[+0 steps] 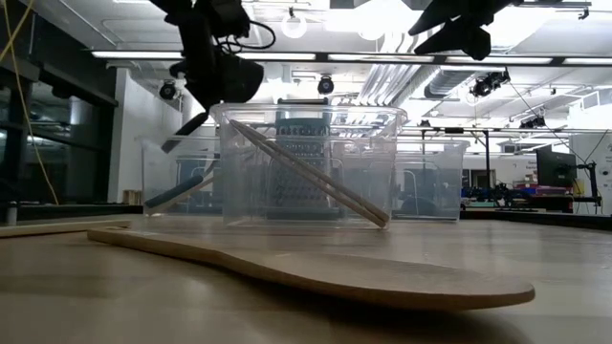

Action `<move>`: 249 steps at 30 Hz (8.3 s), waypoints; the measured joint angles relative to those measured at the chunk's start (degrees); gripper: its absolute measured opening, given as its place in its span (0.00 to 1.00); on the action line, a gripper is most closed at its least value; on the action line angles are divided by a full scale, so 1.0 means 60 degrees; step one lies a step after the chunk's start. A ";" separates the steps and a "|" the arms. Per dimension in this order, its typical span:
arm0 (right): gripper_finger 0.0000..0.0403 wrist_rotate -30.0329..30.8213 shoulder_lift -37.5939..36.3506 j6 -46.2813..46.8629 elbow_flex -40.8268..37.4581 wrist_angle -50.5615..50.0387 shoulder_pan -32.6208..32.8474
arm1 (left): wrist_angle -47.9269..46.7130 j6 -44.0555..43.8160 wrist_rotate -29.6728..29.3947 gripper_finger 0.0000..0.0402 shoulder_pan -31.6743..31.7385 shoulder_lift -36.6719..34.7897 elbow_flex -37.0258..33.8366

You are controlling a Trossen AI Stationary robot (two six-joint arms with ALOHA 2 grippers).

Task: Pick & Place Kitchen Items
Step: Put the black spatula into the left transparent bin, then put the light brown slotted spoon into the middle transparent bin

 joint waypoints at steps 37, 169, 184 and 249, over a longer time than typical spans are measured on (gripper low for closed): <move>0.50 -0.0005 -0.0002 0.0171 0.0000 -0.0248 0.0000 | -0.1040 -0.1520 -0.0058 0.18 -0.0004 0.0444 -0.0157; 0.50 -0.2501 0.0000 0.0427 0.0000 -0.0334 0.0002 | -0.2105 -0.3752 0.2666 0.56 -0.2864 -0.1721 -0.0157; 0.50 -0.2898 -0.0001 0.0757 0.0000 -0.1115 0.0004 | -0.3975 -0.6411 0.2168 0.56 -0.5054 -0.2368 -0.0157; 0.50 0.1471 0.3429 0.6994 0.0000 0.2266 0.5141 | -0.4781 -1.2086 0.1932 0.56 -1.2721 -0.5164 -0.3158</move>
